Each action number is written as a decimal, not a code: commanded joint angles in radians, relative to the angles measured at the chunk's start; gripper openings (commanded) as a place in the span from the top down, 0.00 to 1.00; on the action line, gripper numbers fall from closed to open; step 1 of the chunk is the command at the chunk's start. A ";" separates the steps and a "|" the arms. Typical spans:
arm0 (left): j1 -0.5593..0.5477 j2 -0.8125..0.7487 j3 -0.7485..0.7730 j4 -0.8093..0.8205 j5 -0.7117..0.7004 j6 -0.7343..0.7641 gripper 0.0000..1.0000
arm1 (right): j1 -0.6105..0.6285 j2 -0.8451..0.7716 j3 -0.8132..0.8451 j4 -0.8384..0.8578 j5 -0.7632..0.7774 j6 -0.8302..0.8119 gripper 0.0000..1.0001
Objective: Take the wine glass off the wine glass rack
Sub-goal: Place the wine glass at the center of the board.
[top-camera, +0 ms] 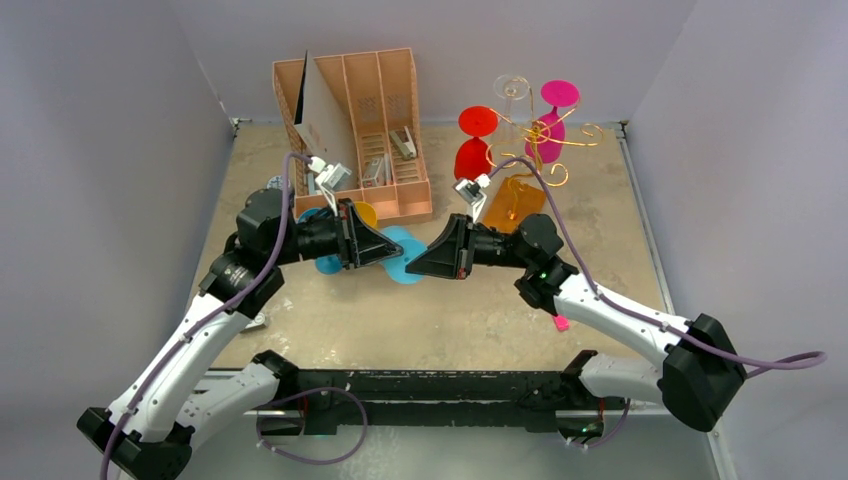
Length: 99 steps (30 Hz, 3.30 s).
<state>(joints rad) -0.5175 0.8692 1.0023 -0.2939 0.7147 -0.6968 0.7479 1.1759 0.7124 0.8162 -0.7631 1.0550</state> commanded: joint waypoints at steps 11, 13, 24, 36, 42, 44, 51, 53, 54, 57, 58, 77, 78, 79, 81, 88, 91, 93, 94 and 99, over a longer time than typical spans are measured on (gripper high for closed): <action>0.000 -0.008 0.026 0.033 -0.017 -0.009 1.00 | 0.005 -0.065 0.032 0.013 -0.040 -0.080 0.74; 0.001 -0.010 0.024 0.032 -0.023 -0.006 1.00 | 0.006 -0.071 0.033 0.011 -0.041 -0.086 0.63; 0.001 -0.016 0.023 0.033 -0.019 0.001 1.00 | 0.006 -0.088 0.058 -0.049 -0.074 -0.061 0.77; 0.000 -0.001 0.026 0.045 0.023 -0.004 1.00 | 0.005 -0.043 0.099 -0.084 -0.021 -0.052 0.87; 0.001 -0.010 0.029 0.028 -0.003 0.011 1.00 | 0.006 -0.032 0.103 -0.079 -0.049 -0.052 1.00; 0.000 -0.008 0.030 0.026 0.002 0.016 1.00 | 0.005 -0.041 0.097 -0.081 -0.048 -0.063 1.00; 0.001 0.024 0.083 -0.076 0.000 0.067 0.57 | 0.006 -0.080 0.091 -0.206 -0.044 -0.207 1.00; 0.000 0.019 0.101 -0.132 -0.061 0.095 0.47 | 0.006 -0.095 0.097 -0.277 -0.060 -0.303 1.00; 0.001 0.012 0.102 -0.150 -0.094 0.100 0.40 | 0.005 -0.101 0.100 -0.323 -0.063 -0.354 1.00; 0.001 -0.031 0.074 -0.166 -0.210 0.088 0.20 | 0.008 -0.116 0.124 -0.605 0.002 -0.627 1.00; 0.001 -0.043 0.068 -0.179 -0.250 0.082 0.15 | 0.009 -0.113 0.133 -0.697 0.050 -0.711 1.00; 0.001 0.056 0.314 -0.632 -0.615 0.226 0.08 | 0.168 0.015 0.216 -0.854 0.032 -1.535 1.00; 0.001 0.066 0.333 -0.652 -0.612 0.244 0.08 | 0.183 0.000 0.188 -0.825 0.044 -1.603 1.00; 0.001 0.076 0.350 -0.671 -0.600 0.261 0.08 | 0.193 -0.018 0.152 -0.786 0.042 -1.666 1.00; 0.002 0.092 0.379 -0.704 -0.588 0.283 0.08 | 0.209 -0.042 0.083 -0.733 0.023 -1.793 1.00; 0.002 0.090 0.415 -0.694 -0.503 0.349 0.06 | 0.307 -0.022 -0.051 -0.555 0.180 -1.893 1.00; 0.003 0.116 0.419 -0.719 -0.460 0.395 0.06 | 0.322 -0.023 -0.079 -0.466 0.223 -1.870 1.00; 0.004 0.134 0.396 -0.729 -0.456 0.418 0.06 | 0.324 -0.011 -0.099 -0.401 0.222 -1.858 1.00; 0.004 0.142 0.390 -0.734 -0.442 0.426 0.07 | 0.327 -0.005 -0.107 -0.381 0.223 -1.863 1.00; 0.004 0.169 0.390 -0.728 -0.245 0.473 0.09 | 0.341 0.007 -0.126 -0.332 0.236 -1.892 1.00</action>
<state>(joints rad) -0.5171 1.0267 1.3853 -1.0222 0.2985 -0.2955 1.0763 1.1797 0.5991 0.3607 -0.5560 -0.7902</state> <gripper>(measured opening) 0.923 0.015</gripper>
